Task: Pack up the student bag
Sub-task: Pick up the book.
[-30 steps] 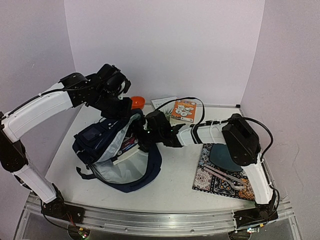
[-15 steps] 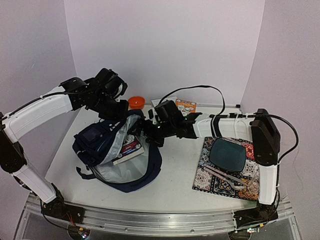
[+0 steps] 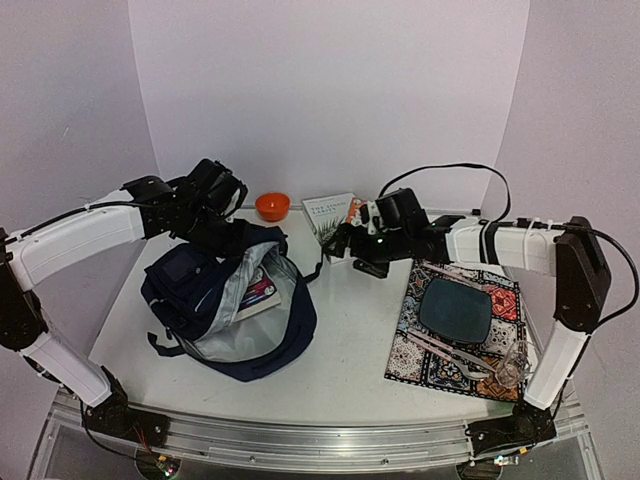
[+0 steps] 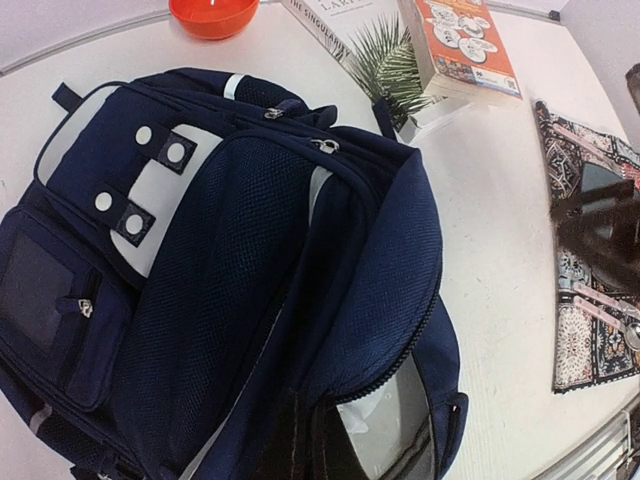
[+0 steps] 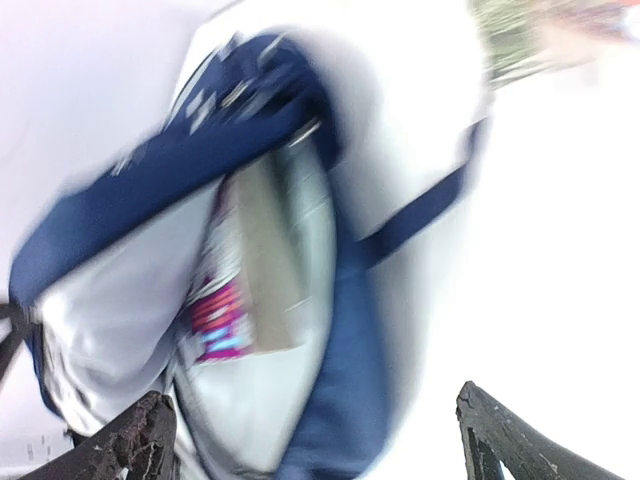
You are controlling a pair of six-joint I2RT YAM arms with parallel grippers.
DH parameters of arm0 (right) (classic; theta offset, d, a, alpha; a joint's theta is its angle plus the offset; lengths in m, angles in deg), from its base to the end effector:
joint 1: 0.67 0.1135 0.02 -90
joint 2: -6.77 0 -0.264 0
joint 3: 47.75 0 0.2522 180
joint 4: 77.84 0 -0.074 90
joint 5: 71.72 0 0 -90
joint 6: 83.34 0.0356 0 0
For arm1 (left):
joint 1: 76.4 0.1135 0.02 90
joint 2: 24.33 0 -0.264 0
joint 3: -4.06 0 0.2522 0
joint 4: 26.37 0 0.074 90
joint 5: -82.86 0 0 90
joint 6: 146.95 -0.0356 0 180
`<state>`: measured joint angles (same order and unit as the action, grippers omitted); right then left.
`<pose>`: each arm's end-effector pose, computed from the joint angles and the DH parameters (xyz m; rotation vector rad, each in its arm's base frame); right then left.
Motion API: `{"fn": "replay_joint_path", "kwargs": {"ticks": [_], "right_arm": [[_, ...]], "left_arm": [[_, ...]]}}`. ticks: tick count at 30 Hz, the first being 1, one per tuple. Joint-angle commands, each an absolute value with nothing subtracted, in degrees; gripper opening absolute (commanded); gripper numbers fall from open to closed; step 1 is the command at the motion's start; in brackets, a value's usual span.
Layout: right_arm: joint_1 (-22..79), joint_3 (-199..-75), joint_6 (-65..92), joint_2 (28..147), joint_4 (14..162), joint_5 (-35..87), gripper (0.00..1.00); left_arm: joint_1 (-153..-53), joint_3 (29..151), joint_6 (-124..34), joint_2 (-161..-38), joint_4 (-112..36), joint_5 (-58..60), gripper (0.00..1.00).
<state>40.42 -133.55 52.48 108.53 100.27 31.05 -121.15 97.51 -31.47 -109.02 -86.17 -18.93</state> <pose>0.3112 0.2818 0.2693 -0.0831 2.0729 1.2041 0.2276 -0.2154 0.3301 0.3227 2.4367 -0.2923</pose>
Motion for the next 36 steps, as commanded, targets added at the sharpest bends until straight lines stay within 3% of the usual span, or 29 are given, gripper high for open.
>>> {"fn": "replay_joint_path", "kwargs": {"ticks": [1,19,30,36], "right_arm": [[32.91,-130.88,52.40,106.58,104.44,34.86,0.98],[21.17,-141.62,54.51,124.14,106.68,32.31,0.94],[19.48,-149.66,56.14,133.18,109.83,37.31,0.77],[18.84,-148.64,57.83,135.59,114.99,42.03,0.61]], "left_arm": [[-118.94,96.00,-31.60,-107.79,-87.44,-23.79,0.00],[-118.94,94.16,-30.23,-110.02,-86.43,-19.67,0.00],[-118.94,94.59,-29.23,-109.96,-86.39,-19.23,0.00],[-118.94,93.84,-28.21,-109.31,-86.42,-19.02,0.00]]}}
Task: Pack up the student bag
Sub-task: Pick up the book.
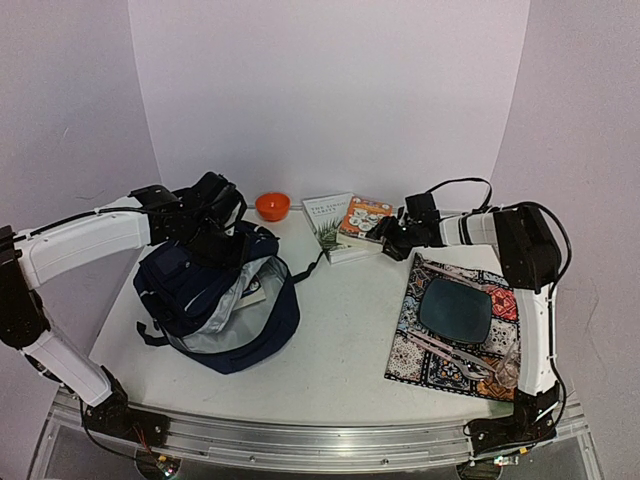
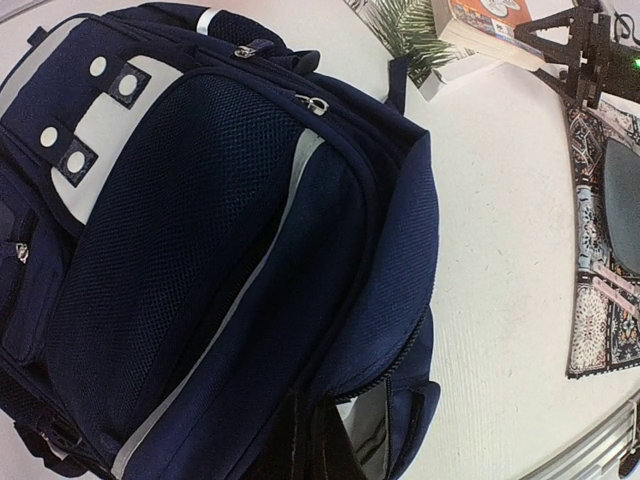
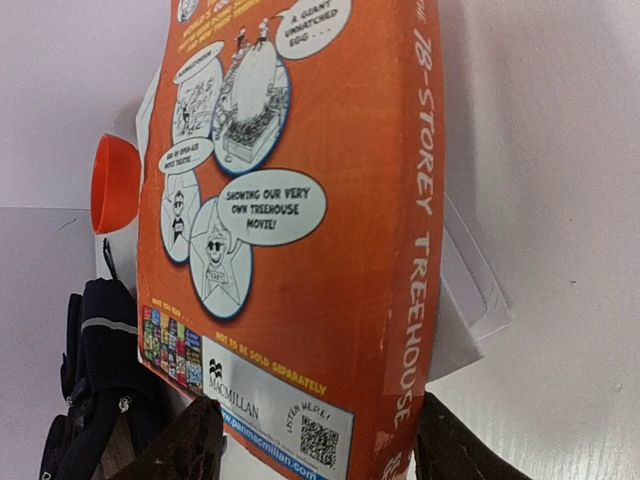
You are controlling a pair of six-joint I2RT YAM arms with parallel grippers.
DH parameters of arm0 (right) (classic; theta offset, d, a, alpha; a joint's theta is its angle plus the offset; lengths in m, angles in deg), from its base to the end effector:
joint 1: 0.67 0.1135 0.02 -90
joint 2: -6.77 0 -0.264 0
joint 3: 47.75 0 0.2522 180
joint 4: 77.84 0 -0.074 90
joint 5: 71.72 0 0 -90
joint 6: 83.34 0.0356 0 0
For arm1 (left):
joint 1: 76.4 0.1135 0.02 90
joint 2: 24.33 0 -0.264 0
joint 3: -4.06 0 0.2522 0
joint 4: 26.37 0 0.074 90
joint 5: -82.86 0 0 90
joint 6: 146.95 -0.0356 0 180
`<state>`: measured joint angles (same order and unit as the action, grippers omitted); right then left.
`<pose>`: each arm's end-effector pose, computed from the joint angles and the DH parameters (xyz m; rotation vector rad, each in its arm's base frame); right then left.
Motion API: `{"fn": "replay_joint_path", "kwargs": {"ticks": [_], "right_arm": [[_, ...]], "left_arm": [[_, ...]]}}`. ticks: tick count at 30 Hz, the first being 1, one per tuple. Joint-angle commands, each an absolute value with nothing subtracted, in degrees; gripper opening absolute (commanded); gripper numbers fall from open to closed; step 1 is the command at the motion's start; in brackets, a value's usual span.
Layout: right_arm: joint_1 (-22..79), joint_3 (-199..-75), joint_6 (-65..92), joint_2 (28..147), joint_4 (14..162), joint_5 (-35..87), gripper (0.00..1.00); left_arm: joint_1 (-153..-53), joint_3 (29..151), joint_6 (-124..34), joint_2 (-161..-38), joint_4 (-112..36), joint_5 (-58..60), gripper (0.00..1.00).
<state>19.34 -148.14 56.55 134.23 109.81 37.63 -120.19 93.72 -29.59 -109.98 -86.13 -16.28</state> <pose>0.4720 0.1844 0.1725 0.2890 2.0412 1.1159 0.2299 -0.2125 0.3042 0.3022 2.5331 -0.2914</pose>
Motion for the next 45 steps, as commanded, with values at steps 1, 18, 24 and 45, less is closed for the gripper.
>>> {"fn": "replay_joint_path", "kwargs": {"ticks": [1,18,24,45], "right_arm": [[18.78,-147.61,58.40,135.53,116.45,42.60,0.60],[18.37,-128.23,58.82,126.29,129.02,54.72,0.09],[17.72,-128.98,55.51,126.23,126.05,55.25,0.23],[17.24,-132.51,66.39,136.98,144.39,62.24,0.71]], "left_arm": [[-118.94,93.75,-28.08,-109.22,-86.44,-18.98,0.00],[-118.94,94.57,-28.47,-109.38,-86.23,-18.29,0.00],[-118.94,95.31,-29.20,-110.10,-86.14,-18.07,0.00],[-118.93,97.58,-29.17,-110.89,-86.17,-16.95,0.00]]}}
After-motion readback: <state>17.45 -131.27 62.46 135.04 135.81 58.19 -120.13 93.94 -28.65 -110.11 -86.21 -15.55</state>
